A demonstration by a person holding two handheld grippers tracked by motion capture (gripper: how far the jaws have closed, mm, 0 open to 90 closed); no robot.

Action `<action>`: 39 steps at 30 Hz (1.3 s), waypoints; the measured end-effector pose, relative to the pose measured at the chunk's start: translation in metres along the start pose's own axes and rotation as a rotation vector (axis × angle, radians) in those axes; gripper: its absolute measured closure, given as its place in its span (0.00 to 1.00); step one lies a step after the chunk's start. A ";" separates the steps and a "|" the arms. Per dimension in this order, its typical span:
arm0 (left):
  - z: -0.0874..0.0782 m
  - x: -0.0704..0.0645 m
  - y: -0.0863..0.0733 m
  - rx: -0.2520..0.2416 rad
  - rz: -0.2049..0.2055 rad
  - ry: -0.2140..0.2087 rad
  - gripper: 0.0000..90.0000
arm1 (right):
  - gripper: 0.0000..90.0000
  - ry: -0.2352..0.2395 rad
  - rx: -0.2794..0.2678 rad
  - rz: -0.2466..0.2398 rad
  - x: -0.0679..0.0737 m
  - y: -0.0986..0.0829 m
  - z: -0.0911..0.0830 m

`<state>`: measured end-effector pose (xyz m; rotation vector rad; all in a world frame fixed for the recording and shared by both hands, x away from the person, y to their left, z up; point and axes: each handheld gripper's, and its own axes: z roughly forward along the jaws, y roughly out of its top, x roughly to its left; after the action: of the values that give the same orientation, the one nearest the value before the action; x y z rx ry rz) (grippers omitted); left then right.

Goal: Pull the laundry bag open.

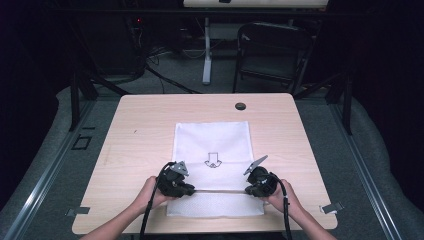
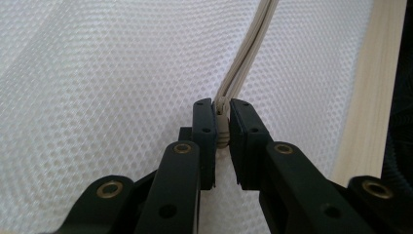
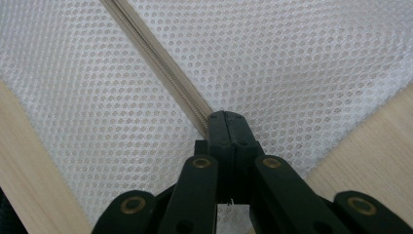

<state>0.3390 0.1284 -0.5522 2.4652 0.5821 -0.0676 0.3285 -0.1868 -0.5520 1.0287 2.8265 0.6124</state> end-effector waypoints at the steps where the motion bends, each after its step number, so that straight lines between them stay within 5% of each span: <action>1: -0.001 0.001 -0.002 -0.005 -0.006 -0.003 0.91 | 1.00 0.001 -0.007 0.006 0.000 0.000 0.000; 23: -0.012 0.006 -0.014 -0.005 -0.024 0.021 0.91 | 1.00 0.016 -0.013 0.023 -0.001 -0.002 0.000; 39: -0.025 0.012 -0.031 0.000 -0.057 0.046 0.91 | 1.00 -0.016 0.016 0.014 -0.005 -0.003 -0.003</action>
<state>0.3351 0.1693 -0.5508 2.4560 0.6722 -0.0341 0.3300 -0.1936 -0.5511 1.0524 2.8177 0.5814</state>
